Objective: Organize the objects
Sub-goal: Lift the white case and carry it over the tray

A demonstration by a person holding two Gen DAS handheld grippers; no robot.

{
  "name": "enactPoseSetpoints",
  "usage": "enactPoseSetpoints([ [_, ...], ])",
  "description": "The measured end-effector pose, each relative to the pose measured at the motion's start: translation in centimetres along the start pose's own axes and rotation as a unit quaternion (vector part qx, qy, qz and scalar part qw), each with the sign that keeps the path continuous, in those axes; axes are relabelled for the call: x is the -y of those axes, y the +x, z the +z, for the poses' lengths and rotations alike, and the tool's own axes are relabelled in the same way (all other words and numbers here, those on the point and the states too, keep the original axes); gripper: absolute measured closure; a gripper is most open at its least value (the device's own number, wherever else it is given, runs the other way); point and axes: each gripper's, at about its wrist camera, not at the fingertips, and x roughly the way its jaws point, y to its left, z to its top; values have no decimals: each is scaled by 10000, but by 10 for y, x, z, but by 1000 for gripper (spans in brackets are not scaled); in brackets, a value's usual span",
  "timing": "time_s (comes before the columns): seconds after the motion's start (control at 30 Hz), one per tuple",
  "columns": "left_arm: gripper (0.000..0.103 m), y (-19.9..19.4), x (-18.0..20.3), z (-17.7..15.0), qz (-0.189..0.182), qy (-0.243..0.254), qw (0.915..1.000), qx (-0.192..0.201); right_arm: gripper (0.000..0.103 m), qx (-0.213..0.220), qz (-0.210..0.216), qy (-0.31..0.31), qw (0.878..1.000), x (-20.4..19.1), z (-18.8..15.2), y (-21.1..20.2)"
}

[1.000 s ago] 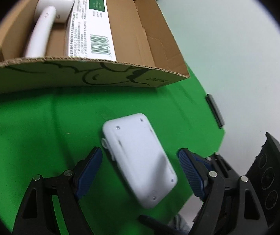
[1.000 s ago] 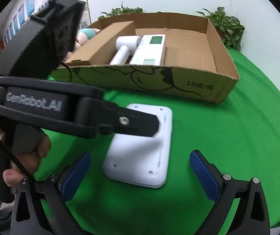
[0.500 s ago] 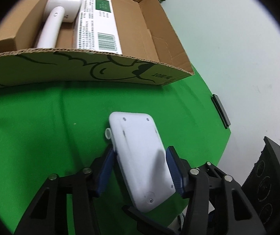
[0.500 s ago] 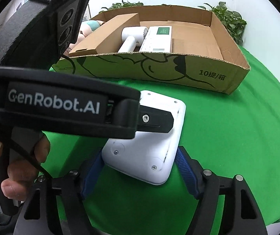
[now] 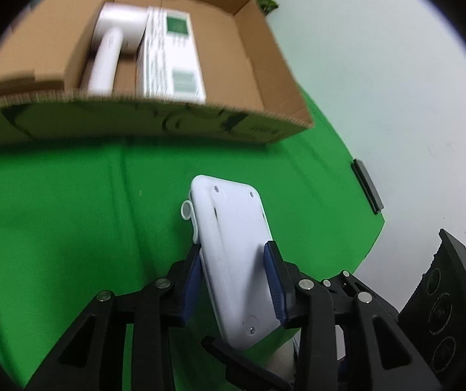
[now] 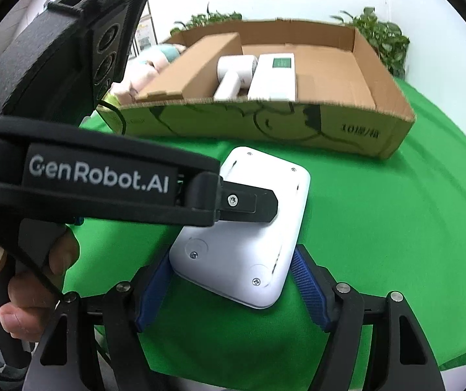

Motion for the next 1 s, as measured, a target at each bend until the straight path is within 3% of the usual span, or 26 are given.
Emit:
enactPoseSetpoints([
  [0.3, 68, -64, 35, 44, 276, 527, 9954, 749, 34, 786, 91, -457, 9958, -13, 52, -37],
  [0.6, 69, -130, 78, 121, 329, 1151, 9803, 1572, 34, 1435, 59, -997, 9846, -16, 150, -71],
  [0.87, 70, -169, 95, 202, 318, 1408, 9711, 1903, 34, 1641, -54, -1318, 9776, -11, 254, -84],
  [1.0, 71, -167, 92, 236, 273, 1422, 9726, 1821, 34, 1570, -35, -1300, 9790, -1, 297, -74],
])
